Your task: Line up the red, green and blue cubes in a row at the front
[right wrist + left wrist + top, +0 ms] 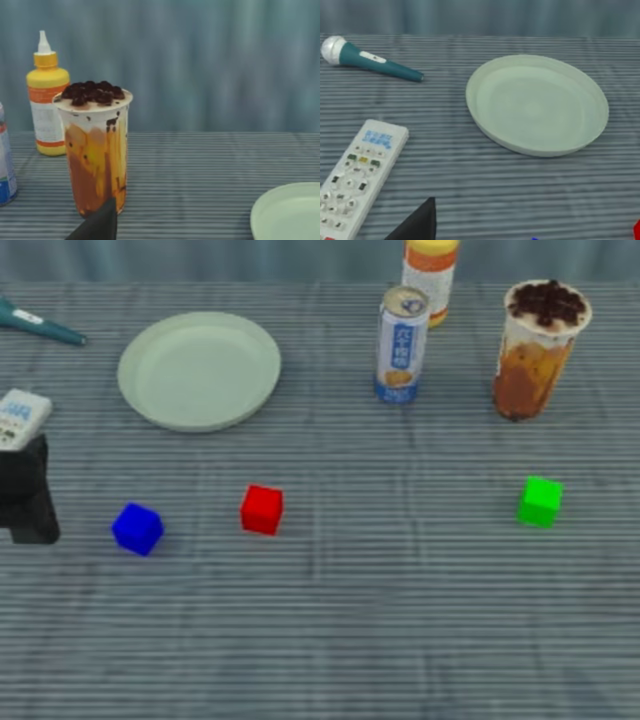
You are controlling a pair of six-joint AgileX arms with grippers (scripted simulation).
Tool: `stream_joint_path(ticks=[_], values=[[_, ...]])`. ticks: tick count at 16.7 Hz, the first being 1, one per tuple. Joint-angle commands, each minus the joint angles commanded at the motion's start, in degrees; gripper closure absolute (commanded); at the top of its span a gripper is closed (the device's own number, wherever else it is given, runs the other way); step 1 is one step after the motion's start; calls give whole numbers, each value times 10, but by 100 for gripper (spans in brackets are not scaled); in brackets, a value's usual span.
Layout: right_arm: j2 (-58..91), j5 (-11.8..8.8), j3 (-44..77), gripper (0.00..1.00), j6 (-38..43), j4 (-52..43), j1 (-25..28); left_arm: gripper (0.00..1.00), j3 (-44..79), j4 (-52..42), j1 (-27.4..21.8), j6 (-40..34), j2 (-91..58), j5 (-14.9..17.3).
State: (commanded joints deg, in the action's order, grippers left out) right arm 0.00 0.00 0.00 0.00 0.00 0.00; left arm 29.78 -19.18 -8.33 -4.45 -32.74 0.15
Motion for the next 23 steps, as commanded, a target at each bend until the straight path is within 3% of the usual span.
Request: stream_joint_path(ticks=[8, 13, 18, 23], values=[[0, 0, 0, 0, 0, 0, 0, 0, 391, -270, -109, -53, -529, -2], [0, 0, 0, 0, 0, 0, 0, 0, 596, -404, -167, -82, -772, -1], [0, 0, 0, 0, 0, 0, 0, 0, 731, -479, -202, -101, -920, 0], [0, 0, 0, 0, 0, 0, 0, 0, 753, -491, -207, -104, -941, 0]])
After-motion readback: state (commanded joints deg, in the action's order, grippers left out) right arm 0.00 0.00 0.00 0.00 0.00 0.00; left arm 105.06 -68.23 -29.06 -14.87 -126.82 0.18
